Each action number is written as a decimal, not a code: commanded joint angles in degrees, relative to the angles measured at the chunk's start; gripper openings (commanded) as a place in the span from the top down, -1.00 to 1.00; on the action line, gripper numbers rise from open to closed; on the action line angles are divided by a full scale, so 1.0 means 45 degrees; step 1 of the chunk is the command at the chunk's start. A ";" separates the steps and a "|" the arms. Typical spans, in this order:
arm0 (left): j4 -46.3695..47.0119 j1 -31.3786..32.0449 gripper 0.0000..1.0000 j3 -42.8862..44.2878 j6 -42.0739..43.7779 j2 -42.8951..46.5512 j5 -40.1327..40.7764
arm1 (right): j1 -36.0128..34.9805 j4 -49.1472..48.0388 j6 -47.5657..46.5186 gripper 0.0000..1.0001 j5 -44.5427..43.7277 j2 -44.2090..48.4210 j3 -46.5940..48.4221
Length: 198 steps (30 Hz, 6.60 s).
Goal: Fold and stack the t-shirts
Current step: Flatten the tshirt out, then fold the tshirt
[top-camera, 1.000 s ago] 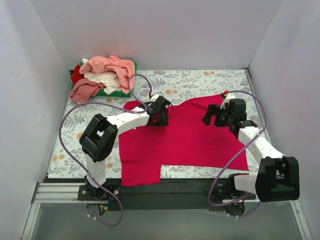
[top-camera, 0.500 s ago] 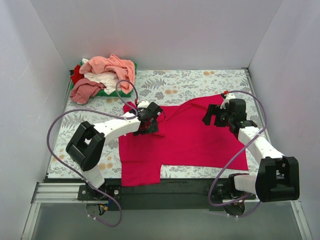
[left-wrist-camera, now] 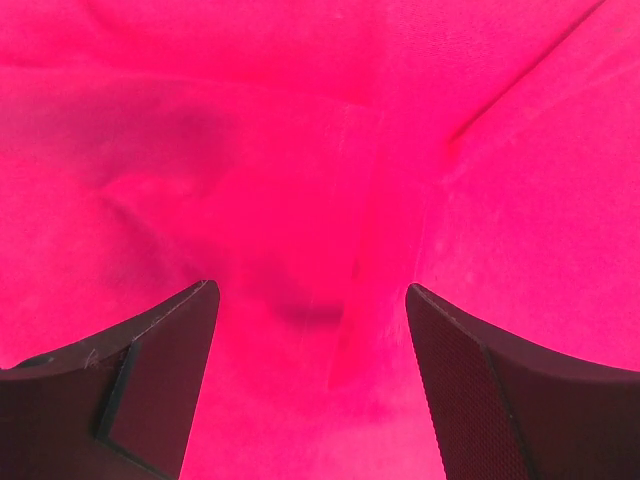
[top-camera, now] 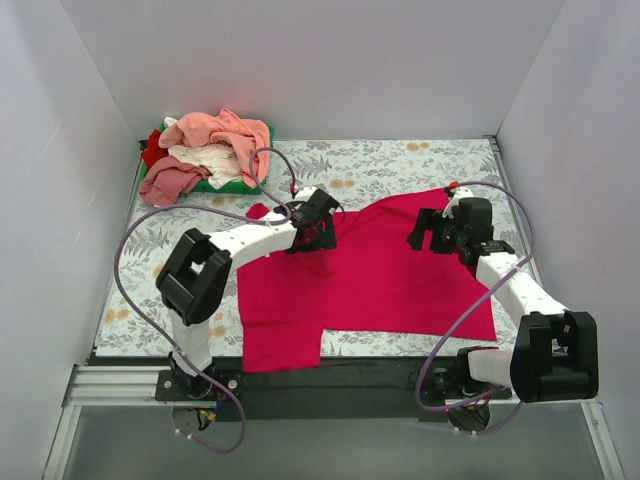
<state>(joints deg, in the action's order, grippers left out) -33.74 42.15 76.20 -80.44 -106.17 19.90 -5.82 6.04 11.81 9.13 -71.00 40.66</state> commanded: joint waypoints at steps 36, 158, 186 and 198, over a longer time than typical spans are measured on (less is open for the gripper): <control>0.0309 -0.1866 1.00 0.4331 0.1470 -0.2459 -0.0476 | 0.1158 0.0630 0.0539 -0.93 -0.1657 -0.8380 0.8385; 0.0603 0.5081 -0.96 -0.7635 -0.4562 0.8064 -0.0966 | 0.3912 0.0747 0.2688 -0.97 -0.1676 0.2728 -0.1164; -0.1058 0.4520 0.31 -0.8946 -0.8686 0.6602 -0.0360 | 0.4068 0.1820 0.2453 -0.97 -0.4233 0.4078 -0.2299; -0.0980 0.4364 1.00 -0.8712 -0.7790 0.8491 0.0440 | 0.4946 0.3402 0.3488 -0.97 -0.5563 0.4236 -0.2610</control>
<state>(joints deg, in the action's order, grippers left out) -39.99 62.33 36.82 -113.84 -72.82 19.94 15.05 18.72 25.52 -13.10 -52.82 29.21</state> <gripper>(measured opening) 0.022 0.983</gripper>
